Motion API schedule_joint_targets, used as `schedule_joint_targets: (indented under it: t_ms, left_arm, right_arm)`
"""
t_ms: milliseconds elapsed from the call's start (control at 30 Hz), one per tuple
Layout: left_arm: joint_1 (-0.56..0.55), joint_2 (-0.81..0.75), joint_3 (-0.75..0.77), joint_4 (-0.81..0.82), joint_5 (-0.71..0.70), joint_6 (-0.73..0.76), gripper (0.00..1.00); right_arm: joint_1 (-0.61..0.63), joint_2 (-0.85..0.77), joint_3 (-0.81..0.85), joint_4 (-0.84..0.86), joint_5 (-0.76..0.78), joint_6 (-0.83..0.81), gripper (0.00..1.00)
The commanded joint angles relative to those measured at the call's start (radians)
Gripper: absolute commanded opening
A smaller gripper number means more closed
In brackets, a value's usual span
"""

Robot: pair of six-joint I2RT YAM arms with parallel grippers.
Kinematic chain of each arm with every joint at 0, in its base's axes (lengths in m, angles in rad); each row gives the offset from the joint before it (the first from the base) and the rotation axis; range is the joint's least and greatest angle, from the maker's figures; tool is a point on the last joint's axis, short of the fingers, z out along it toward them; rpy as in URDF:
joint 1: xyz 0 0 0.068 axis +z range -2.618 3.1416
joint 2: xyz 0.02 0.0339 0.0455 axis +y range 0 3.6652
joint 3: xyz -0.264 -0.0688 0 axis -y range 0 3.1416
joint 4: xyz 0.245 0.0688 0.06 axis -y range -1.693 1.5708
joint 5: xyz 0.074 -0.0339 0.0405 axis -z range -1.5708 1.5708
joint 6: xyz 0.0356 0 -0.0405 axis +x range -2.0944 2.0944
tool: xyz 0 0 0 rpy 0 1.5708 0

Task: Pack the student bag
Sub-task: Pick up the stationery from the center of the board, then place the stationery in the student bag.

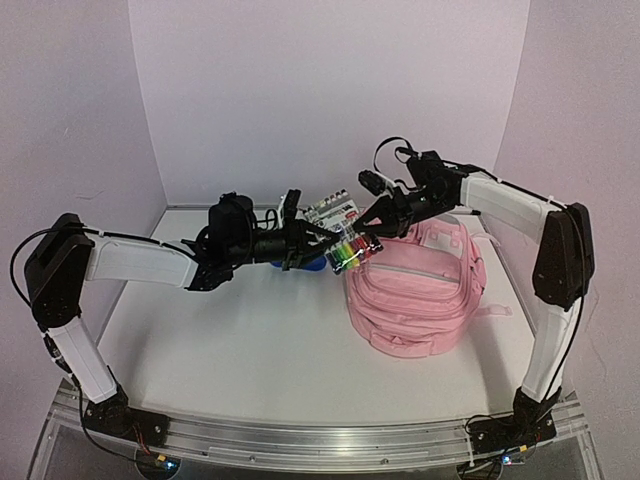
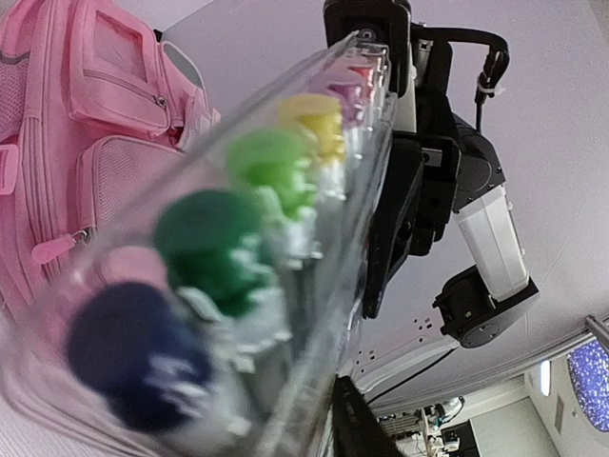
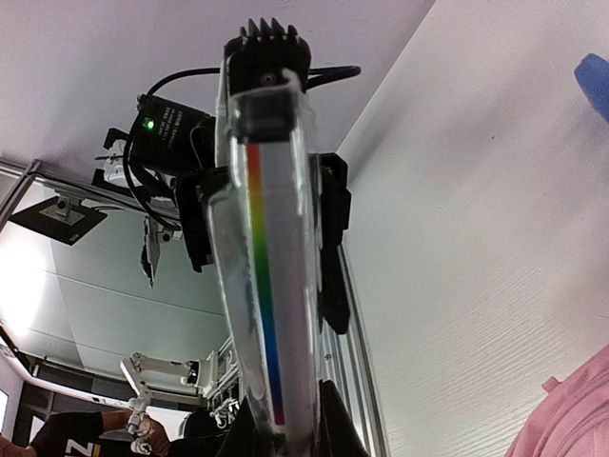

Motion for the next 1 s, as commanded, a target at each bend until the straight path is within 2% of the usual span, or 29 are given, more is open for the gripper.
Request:
schedule_joint_targets:
  t_ms: [0,67,133,200,267,333,467,567,733,967]
  left_arm:
    - [-0.001,-0.015,0.020,0.081,-0.046,-0.022,0.11]
    - [0.000,-0.025,0.004,0.072,-0.071,-0.034,0.01]
    - [0.000,-0.034,0.000,0.029,-0.088,-0.042,0.00]
    - [0.000,-0.038,0.004,-0.020,-0.105,-0.044,0.00]
    - [0.000,-0.045,-0.002,-0.045,-0.119,-0.046,0.00]
    - [0.000,-0.051,-0.015,-0.055,-0.135,-0.053,0.00]
    - [0.000,-0.058,-0.034,-0.073,-0.153,-0.054,0.00]
    - [0.000,-0.062,-0.038,-0.082,-0.149,-0.049,0.00]
    - [0.000,-0.067,-0.036,-0.110,-0.144,-0.032,0.00]
    - [0.000,-0.091,-0.071,-0.105,-0.163,-0.039,0.00]
  right_arm:
    - [-0.015,-0.024,-0.024,0.001,0.012,-0.020,0.31]
    - [-0.060,-0.059,-0.054,-0.008,0.076,-0.039,0.56]
    - [-0.126,-0.106,-0.088,-0.041,0.169,-0.100,0.76]
    - [-0.175,-0.129,-0.072,-0.198,0.311,-0.290,0.86]
    - [-0.188,-0.139,-0.040,-0.381,0.508,-0.532,0.87]
    - [-0.201,-0.178,-0.075,-0.466,0.644,-0.654,0.87]
    - [-0.216,-0.317,-0.246,-0.491,0.881,-0.847,0.88]
    - [-0.220,-0.399,-0.360,-0.450,1.022,-0.901,0.89]
    - [-0.220,-0.411,-0.452,-0.449,1.109,-0.910,0.92]
    - [-0.188,-0.270,-0.474,-0.384,0.957,-0.808,0.90]
